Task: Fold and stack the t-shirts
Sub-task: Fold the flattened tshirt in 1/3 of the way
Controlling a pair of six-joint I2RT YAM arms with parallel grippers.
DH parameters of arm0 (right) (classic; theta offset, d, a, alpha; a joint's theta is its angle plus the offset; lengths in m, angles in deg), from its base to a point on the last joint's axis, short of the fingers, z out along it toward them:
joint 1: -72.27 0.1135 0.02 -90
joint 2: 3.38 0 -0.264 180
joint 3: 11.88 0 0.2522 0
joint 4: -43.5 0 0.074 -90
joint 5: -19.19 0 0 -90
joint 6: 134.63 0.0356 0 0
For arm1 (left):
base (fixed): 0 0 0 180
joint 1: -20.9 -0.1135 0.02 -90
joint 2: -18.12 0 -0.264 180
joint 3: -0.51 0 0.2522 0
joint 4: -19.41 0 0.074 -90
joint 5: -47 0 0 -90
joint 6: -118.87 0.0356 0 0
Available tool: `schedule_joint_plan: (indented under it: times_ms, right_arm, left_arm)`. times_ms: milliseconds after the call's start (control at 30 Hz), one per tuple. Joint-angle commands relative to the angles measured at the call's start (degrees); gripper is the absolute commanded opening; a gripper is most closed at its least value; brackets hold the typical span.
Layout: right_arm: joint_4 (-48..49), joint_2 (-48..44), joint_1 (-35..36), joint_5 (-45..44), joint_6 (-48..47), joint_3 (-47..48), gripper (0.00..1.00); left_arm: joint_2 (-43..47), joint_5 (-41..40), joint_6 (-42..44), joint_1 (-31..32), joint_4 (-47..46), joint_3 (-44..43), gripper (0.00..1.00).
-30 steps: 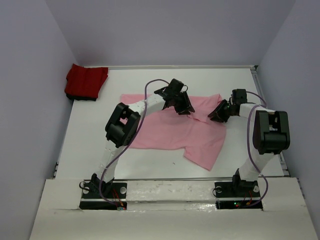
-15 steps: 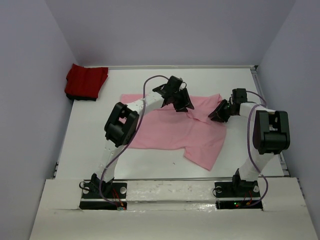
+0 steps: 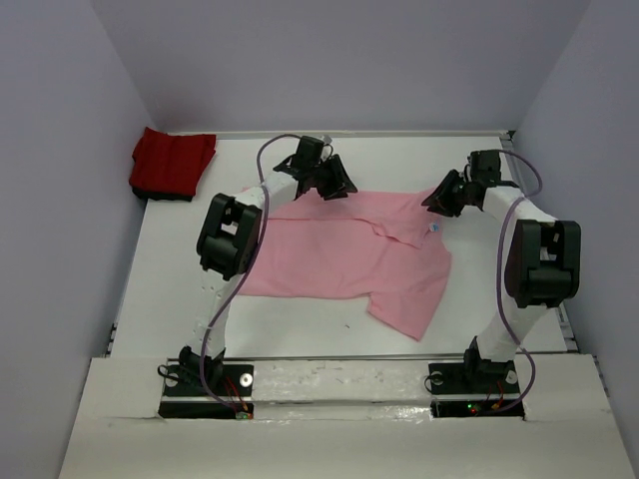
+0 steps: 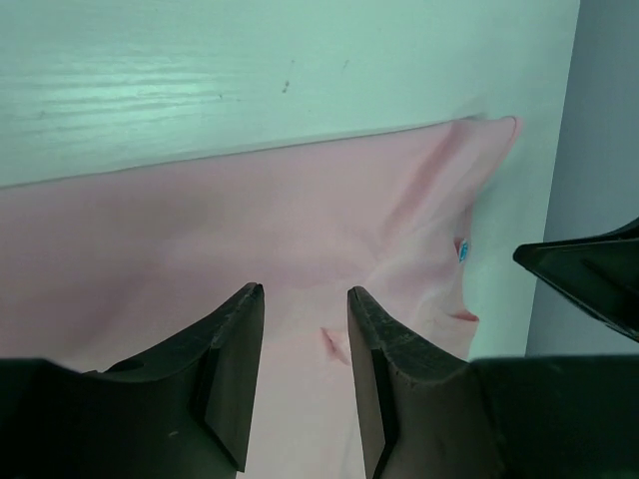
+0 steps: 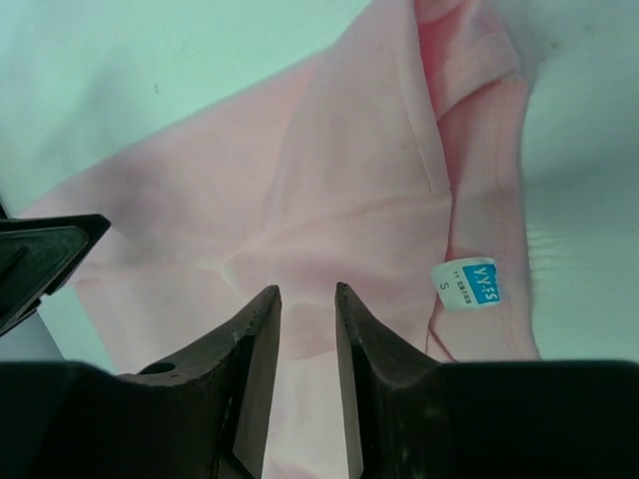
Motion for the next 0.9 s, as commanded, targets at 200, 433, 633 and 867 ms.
schedule_joint_plan:
  times_ms: [200, 433, 633, 867]
  right_arm:
    - [3.1, 11.2, 0.6, 2.5, -2.8, 11.6, 0.32]
    - [3.8, 17.6, 0.0, 2.1, -3.0, 18.2, 0.34]
    - [3.2, 17.6, -2.6, 3.9, -3.0, 20.1, 0.38]
    - [2.4, 15.2, -6.1, 4.8, -4.7, 19.6, 0.40]
  left_arm:
    - [-3.4, 5.9, 4.7, -3.3, -3.6, -2.8, 0.47]
    - [-1.2, 5.4, 6.3, -5.7, -3.6, 1.1, 0.47]
    - [-0.6, 5.5, 7.2, -6.6, -3.5, 2.3, 0.46]
    - [-1.5, 5.4, 8.6, -7.0, -2.4, 2.4, 0.46]
